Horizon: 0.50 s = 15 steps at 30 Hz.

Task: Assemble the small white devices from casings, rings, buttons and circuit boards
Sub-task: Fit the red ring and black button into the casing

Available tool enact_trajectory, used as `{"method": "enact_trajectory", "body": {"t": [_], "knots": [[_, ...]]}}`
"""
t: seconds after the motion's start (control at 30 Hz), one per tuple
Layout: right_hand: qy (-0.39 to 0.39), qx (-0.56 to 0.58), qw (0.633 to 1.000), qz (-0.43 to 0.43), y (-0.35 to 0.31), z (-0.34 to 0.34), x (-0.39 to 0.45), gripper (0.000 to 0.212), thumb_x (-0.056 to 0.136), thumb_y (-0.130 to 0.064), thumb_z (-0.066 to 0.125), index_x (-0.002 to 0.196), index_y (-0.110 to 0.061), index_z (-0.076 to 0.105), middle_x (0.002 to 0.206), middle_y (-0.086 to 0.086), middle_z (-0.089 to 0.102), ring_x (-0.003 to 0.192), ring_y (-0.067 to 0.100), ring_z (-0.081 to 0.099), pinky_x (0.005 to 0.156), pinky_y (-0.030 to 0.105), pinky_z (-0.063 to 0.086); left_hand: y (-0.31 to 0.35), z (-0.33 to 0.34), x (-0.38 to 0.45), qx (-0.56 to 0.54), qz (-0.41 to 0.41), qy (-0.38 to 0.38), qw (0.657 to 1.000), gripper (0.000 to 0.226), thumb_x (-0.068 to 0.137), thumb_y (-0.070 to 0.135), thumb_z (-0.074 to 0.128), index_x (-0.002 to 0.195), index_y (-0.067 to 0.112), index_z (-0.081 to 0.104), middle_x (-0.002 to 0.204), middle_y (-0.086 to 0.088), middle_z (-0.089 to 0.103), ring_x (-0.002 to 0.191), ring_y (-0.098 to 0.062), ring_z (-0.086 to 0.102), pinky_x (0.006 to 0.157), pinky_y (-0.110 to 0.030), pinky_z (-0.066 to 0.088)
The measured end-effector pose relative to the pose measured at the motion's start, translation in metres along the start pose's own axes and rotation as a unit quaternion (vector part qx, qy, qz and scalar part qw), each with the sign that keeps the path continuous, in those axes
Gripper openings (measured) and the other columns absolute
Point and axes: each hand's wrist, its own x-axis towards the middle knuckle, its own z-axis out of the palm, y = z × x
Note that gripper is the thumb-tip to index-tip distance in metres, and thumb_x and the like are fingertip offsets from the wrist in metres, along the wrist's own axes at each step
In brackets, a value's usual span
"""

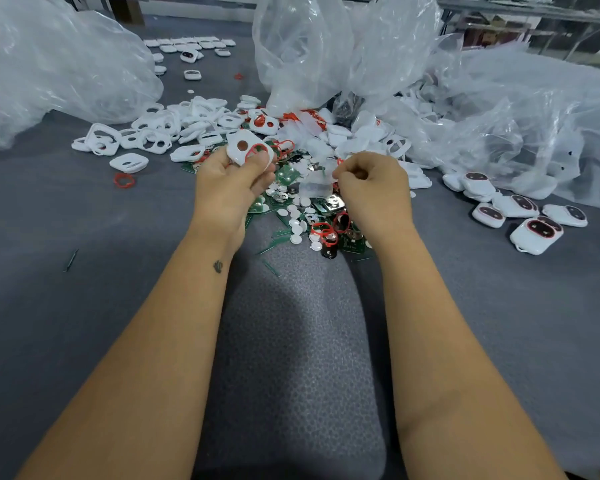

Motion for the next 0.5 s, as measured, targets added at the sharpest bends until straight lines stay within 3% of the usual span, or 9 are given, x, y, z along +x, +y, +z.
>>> {"method": "enact_trajectory", "body": {"t": [0.1,0.2,0.3,0.4,0.5], "knots": [[-0.004,-0.086,0.996,-0.018,-0.001,-0.001,-0.001,0.022,0.084,-0.011,0.046,0.083,-0.006,0.067,0.073,0.007,0.063,0.072,0.030,0.056,0.066,0.041,0.050,0.002,-0.001,0.000,0.010,0.011,0.019,1.000,0.010,0.091,0.000,0.063,0.094,0.009,0.066,0.084,-0.001,0.071,0.076,-0.009,0.068,0.071,-0.016,0.053],[-0.015,-0.173,0.985,-0.005,0.002,-0.004,0.000,0.023,0.082,-0.010,0.044,0.087,-0.003,0.066,0.082,0.015,0.065,0.076,0.032,0.057,0.062,0.036,0.047,0.003,-0.003,0.001,0.032,0.012,0.034,0.999,0.010,0.091,0.000,0.062,0.097,0.008,0.067,0.086,-0.002,0.070,0.075,-0.009,0.068,0.071,-0.016,0.052],[-0.029,-0.228,0.973,0.022,0.003,-0.008,0.000,0.011,0.075,-0.009,0.045,0.067,-0.005,0.050,0.065,0.012,0.049,0.061,0.026,0.039,0.055,0.028,0.030,0.002,-0.002,0.001,0.036,0.009,0.037,0.999,0.011,0.092,0.001,0.063,0.100,0.006,0.066,0.086,-0.001,0.070,0.074,-0.007,0.068,0.070,-0.015,0.052],[-0.011,-0.258,0.965,0.052,0.004,-0.011,0.001,0.024,0.076,-0.011,0.045,0.059,-0.016,0.029,0.060,0.001,0.031,0.054,0.021,0.025,0.049,0.029,0.017,0.000,0.000,0.001,0.041,0.010,0.025,0.999,0.013,0.091,0.000,0.062,0.104,0.004,0.064,0.087,-0.002,0.070,0.072,-0.006,0.068,0.068,-0.015,0.052],[-0.007,-0.272,0.960,0.072,0.008,-0.015,0.003,0.015,0.077,-0.023,0.048,0.068,-0.016,0.039,0.078,0.005,0.046,0.072,0.028,0.042,0.055,0.028,0.030,-0.003,0.000,0.002,0.053,0.006,0.008,0.999,0.013,0.091,0.001,0.063,0.102,0.007,0.065,0.090,-0.004,0.071,0.074,-0.008,0.067,0.068,-0.015,0.052]]}}
